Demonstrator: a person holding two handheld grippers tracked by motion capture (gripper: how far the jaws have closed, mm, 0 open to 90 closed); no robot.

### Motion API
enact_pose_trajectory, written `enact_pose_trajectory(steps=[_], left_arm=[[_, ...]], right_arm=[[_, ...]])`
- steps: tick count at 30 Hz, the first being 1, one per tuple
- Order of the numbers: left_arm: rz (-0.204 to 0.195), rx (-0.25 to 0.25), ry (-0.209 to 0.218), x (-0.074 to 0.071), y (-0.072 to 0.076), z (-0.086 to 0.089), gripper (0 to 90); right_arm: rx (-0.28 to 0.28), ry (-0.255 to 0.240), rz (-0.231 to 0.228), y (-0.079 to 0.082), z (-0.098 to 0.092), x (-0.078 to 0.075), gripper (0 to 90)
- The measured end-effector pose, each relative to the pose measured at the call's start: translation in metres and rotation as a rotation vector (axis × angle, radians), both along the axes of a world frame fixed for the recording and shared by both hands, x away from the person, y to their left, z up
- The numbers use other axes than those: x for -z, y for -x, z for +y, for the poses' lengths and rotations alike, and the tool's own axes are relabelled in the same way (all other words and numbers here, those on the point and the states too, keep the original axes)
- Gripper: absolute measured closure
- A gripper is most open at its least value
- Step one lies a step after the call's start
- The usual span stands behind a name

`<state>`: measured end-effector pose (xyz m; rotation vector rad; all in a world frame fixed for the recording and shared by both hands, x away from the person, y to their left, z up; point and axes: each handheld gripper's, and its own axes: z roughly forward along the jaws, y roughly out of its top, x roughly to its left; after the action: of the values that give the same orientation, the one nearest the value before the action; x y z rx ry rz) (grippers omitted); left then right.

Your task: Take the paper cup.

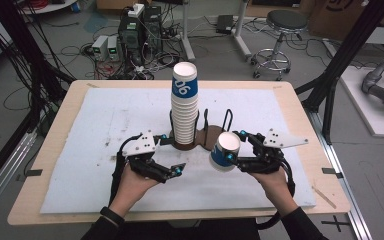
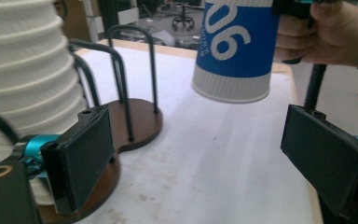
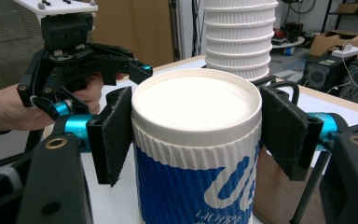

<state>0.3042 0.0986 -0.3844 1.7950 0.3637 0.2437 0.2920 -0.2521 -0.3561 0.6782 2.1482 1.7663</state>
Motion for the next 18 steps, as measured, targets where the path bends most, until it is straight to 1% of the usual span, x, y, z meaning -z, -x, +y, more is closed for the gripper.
enact_pose_trajectory(steps=[1,7,14,16,18], left_arm=[[0.01,0.008,0.011,0.001,0.0,-0.002,9.5],[0.021,0.047,0.016,0.003,-0.001,-0.018,9.5],[0.024,0.09,0.007,0.005,-0.001,-0.032,9.5],[0.025,0.093,0.004,0.006,-0.001,-0.034,9.5],[0.026,0.097,0.007,0.007,0.0,-0.036,9.5]], right_arm=[[-0.003,0.002,0.0,0.0,0.001,0.0,30.5],[-0.019,0.006,-0.001,0.002,0.003,0.0,30.5],[-0.036,0.002,-0.003,0.003,0.004,0.0,30.5],[-0.035,0.005,-0.011,0.003,0.005,-0.001,30.5],[-0.04,0.005,-0.008,0.003,0.006,-0.001,30.5]])
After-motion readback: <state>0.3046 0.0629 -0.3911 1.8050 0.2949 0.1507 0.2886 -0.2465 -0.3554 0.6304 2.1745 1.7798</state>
